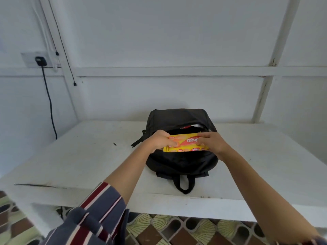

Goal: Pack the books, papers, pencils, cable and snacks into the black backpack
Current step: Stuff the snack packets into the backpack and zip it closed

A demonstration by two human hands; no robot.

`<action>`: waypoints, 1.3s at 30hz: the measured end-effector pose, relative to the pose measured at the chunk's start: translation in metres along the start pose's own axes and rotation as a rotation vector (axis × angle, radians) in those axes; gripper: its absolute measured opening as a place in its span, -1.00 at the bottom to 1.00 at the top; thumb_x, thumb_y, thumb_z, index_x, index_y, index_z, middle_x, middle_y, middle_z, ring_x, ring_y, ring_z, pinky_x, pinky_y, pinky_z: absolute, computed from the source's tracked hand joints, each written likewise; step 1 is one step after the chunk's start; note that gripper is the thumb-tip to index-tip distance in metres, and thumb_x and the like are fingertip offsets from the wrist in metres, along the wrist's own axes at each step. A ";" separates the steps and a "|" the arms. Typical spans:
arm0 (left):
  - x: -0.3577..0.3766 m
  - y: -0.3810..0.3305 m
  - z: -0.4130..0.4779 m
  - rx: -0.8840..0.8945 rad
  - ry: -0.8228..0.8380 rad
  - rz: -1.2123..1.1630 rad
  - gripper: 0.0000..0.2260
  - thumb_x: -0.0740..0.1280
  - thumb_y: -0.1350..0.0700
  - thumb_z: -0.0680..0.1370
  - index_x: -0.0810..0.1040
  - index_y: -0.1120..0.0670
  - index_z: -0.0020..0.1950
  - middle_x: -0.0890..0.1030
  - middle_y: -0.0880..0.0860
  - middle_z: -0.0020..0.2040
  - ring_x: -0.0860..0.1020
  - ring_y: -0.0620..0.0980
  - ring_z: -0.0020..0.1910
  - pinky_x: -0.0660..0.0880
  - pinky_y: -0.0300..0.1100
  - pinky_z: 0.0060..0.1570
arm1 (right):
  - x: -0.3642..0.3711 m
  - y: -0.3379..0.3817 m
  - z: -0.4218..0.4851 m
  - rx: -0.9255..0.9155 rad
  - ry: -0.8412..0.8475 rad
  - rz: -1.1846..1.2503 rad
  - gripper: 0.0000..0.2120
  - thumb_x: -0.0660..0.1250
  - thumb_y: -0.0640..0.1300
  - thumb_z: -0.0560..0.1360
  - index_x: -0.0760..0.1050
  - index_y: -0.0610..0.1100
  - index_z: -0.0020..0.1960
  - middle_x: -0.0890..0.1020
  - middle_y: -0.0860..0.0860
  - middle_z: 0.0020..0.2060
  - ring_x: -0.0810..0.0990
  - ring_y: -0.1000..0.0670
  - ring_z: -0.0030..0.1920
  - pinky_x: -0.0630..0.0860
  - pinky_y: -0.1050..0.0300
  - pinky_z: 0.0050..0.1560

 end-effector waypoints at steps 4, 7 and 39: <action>0.004 0.002 0.009 0.007 0.055 0.003 -0.49 0.45 0.11 0.45 0.40 0.23 0.33 0.52 0.13 0.23 0.51 0.04 0.13 0.47 -0.07 0.18 | 0.001 0.005 0.010 -0.027 0.010 -0.103 -0.57 0.30 -0.27 0.50 0.38 -0.22 0.36 0.49 -0.04 0.05 0.51 0.02 -0.03 0.42 0.22 -0.01; 0.009 0.004 0.016 0.020 0.122 0.061 -0.32 0.49 0.12 0.40 0.25 0.17 0.43 0.44 0.05 0.25 0.42 -0.01 0.18 0.41 -0.11 0.22 | 0.001 0.009 0.017 -0.081 0.111 -0.150 -0.50 0.38 -0.22 0.47 0.36 -0.22 0.38 0.52 -0.02 0.05 0.52 0.06 -0.02 0.43 0.28 -0.04; -0.043 -0.003 0.064 0.426 -0.402 0.284 -0.44 0.51 0.10 0.36 0.47 0.08 0.34 0.45 0.04 0.36 0.39 0.01 0.34 0.30 -0.11 0.31 | -0.011 0.021 0.083 -0.354 -0.124 -0.664 -0.28 0.50 0.04 0.34 0.29 0.09 0.43 0.28 0.01 0.45 0.26 -0.02 0.43 0.23 0.01 0.37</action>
Point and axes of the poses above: each hand's wrist, its own z-axis towards the middle knuckle, its own x-axis out of the palm, y = z × x, the point moved 6 cm from there along z, towards the middle knuckle
